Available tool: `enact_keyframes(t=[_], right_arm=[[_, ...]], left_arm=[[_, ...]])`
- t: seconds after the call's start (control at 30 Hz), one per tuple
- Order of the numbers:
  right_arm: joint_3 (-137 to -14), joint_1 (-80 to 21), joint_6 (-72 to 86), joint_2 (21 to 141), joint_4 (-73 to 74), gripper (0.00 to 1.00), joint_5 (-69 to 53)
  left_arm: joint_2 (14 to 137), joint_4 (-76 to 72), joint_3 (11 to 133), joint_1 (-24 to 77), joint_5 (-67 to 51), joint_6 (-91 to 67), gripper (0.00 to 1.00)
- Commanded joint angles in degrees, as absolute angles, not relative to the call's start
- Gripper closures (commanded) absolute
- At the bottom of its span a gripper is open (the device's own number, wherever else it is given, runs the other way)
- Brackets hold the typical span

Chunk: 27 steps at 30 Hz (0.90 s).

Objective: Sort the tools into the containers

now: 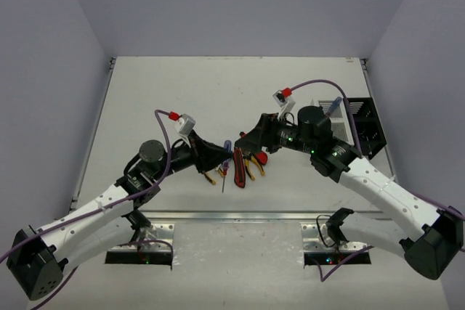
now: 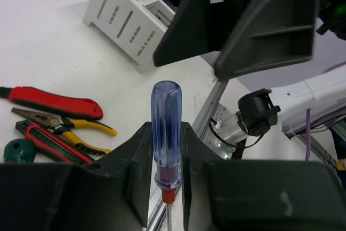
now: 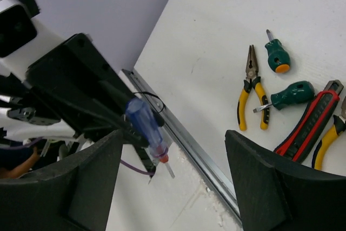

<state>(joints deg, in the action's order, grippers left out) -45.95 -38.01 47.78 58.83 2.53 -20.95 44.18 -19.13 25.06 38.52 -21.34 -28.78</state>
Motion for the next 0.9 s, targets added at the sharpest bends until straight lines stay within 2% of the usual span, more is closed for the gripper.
enact_keyframes(t=[0.0, 0.13, 0.37, 0.57, 0.63, 0.7, 0.73, 0.77, 0.8, 0.87], right_arm=[[-51.5, -44.08, 46.33, 61.39, 2.95, 0.27, -11.75], [-51.99, -46.69, 45.53, 62.9, 2.0, 0.3, -10.17], [-51.24, -48.69, 45.7, 64.13, 1.49, 0.54, -7.56], [-50.89, -49.66, 46.27, 64.48, 0.51, 0.62, -4.97], [-51.38, -49.66, 46.83, 64.51, 0.62, 0.7, -4.31], [-51.08, -49.75, 47.89, 64.62, 0.44, 0.83, -5.0], [-51.16, -49.75, 47.93, 64.78, 0.46, 0.83, -5.04], [-51.23, -49.75, 48.49, 64.92, 0.81, 0.92, -5.67], [-51.24, -49.82, 48.6, 64.88, 0.88, 0.97, -5.8], [-51.06, -49.83, 48.45, 64.6, 1.05, 1.0, -4.94]], left_arm=[[44.62, -26.39, 25.63, 39.47, -24.82, -25.28, 1.0], [46.55, -26.54, 26.42, 39.76, -25.35, -24.62, 1.0], [47.28, -27.04, 27.19, 40.08, -23.99, -23.99, 1.0], [47.78, -28.48, 27.7, 40.8, -25.84, -24.35, 1.0], [47.46, -28.74, 27.42, 41.08, -25.44, -24.35, 1.0], [47.63, -28.73, 27.7, 41.05, -25.05, -24.43, 1.0], [47.55, -28.64, 27.88, 41.14, -25.02, -24.44, 1.0], [47.55, -28.43, 28.23, 41.21, -24.46, -24.66, 1.0], [47.55, -28.32, 28.51, 41.15, -23.99, -24.84, 1.0], [47.46, -27.48, 29.09, 41.13, -23.89, -24.79, 1.0]])
